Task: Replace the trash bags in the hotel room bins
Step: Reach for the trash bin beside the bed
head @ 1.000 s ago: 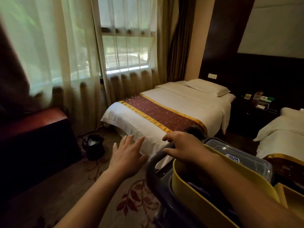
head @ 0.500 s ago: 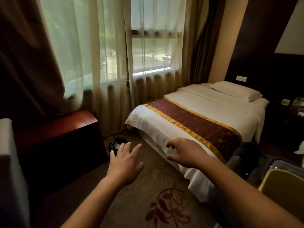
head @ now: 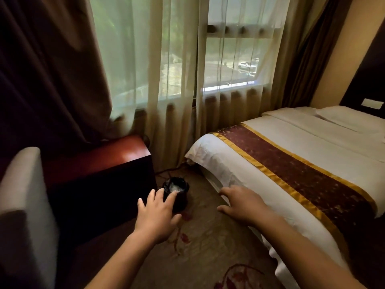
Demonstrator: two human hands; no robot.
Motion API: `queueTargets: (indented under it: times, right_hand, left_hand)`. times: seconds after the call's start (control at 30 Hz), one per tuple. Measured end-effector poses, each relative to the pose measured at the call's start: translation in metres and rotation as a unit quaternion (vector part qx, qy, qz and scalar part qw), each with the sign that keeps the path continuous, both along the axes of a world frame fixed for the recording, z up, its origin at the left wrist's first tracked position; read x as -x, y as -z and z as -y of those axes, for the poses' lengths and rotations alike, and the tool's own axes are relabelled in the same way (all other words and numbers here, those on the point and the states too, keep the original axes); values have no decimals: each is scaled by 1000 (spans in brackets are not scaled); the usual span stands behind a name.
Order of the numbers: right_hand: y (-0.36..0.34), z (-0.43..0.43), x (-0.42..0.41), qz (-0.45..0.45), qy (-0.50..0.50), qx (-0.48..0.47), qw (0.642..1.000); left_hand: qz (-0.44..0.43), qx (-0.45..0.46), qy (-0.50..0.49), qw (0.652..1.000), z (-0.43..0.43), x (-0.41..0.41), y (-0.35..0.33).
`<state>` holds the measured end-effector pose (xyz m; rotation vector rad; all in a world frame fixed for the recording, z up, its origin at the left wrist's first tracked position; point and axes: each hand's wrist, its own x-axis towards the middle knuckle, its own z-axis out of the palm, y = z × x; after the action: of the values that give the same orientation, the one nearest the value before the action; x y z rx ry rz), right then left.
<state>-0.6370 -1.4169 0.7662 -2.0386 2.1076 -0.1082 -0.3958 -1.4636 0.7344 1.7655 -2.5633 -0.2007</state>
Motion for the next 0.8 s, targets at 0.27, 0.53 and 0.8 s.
queueTargets:
  times: [0.27,0.53,0.8]
  right_hand:
    - [37,159,44,-22,-30,26,999]
    - [77,283,74,-17,-48,-19,999]
    - [128,417,81,-38,-55,-48,997]
  left_hand:
    - [25,-25,-52,998,141,42,25]
    - [32,-69,-88,993,252,69,62]
    - [24,-115,-100,988,378,81,120]
